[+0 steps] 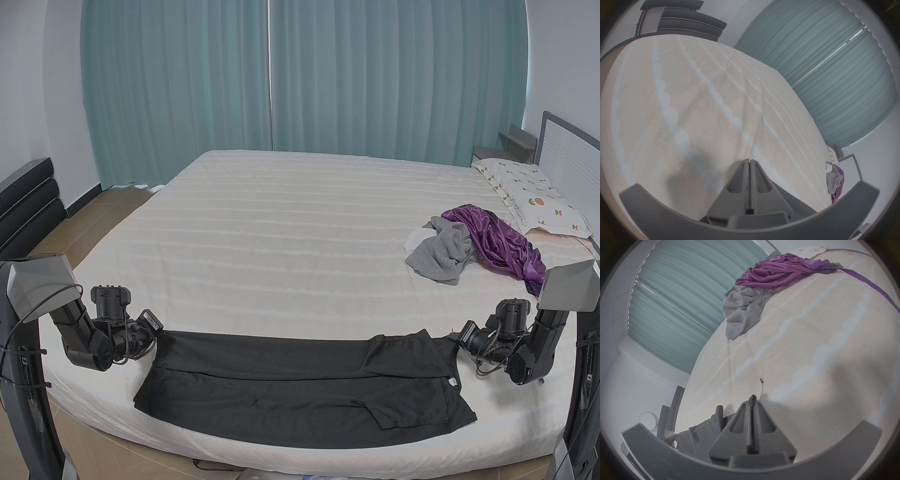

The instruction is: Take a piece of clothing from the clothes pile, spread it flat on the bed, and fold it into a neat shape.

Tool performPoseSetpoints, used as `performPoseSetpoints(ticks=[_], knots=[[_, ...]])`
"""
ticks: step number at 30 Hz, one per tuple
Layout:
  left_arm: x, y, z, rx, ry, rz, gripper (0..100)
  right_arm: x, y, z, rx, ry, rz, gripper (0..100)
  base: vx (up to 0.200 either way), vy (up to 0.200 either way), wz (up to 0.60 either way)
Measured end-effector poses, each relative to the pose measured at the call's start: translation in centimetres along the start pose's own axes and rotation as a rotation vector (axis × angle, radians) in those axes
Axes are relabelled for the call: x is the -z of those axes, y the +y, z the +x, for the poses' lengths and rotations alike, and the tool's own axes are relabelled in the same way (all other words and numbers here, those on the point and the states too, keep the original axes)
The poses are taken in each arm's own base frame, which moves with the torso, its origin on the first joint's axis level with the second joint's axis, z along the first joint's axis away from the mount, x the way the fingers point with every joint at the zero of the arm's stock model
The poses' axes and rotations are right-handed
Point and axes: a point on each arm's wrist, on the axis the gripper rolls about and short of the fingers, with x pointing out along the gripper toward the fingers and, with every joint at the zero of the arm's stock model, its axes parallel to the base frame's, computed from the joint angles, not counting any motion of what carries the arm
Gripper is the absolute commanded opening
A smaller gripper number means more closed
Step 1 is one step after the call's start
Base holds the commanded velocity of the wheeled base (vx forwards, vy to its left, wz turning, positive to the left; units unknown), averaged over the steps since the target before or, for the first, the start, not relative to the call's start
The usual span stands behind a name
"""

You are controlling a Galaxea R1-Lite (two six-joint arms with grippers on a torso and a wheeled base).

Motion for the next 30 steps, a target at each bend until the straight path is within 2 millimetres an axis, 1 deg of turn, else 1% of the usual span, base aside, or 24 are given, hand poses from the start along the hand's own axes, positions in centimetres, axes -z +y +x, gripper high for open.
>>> performPoseSetpoints(ticks=[7, 8, 14, 15, 21, 25, 30], knots=[[0.0, -0.1, 0.1, 0.002, -0.001, 0.001, 0, 0.3, -0.2, 0.1, 0.007, 0.011, -0.002, 0, 0.0, 0.0, 0.0], [0.0, -0.1, 0.1, 0.002, 0.0, 0.001, 0, 0.4, -0.2, 0.2, 0.008, 0.013, -0.003, 100, 0.0, 0.0, 0.0], [0.0, -0.1, 0.1, 0.003, 0.002, 0.001, 0, 0.5, 0.1, 0.0, -0.007, 0.013, -0.009, 100, 0.0, 0.0, 0.0], [0.1, -0.1, 0.1, 0.002, 0.003, 0.001, 100, 0.4, 0.2, -0.1, -0.011, 0.01, -0.01, 100, 0.0, 0.0, 0.0], [0.1, -0.1, 0.1, 0.003, 0.005, 0.001, 100, -0.1, 0.9, -1.0, -0.046, -0.022, -0.018, 100, 0.0, 0.0, 0.0], [0.0, -0.1, 0.0, 0.005, 0.005, -0.011, 100, -0.6, 1.9, -2.4, -0.092, -0.035, -0.027, 100, 0.0, 0.0, 0.0], [-0.6, 0.0, -0.2, 0.024, 0.008, -0.111, 100, -0.5, 3.3, -4.0, -0.164, -0.003, -0.05, 100, 0.0, 0.0, 0.0]])
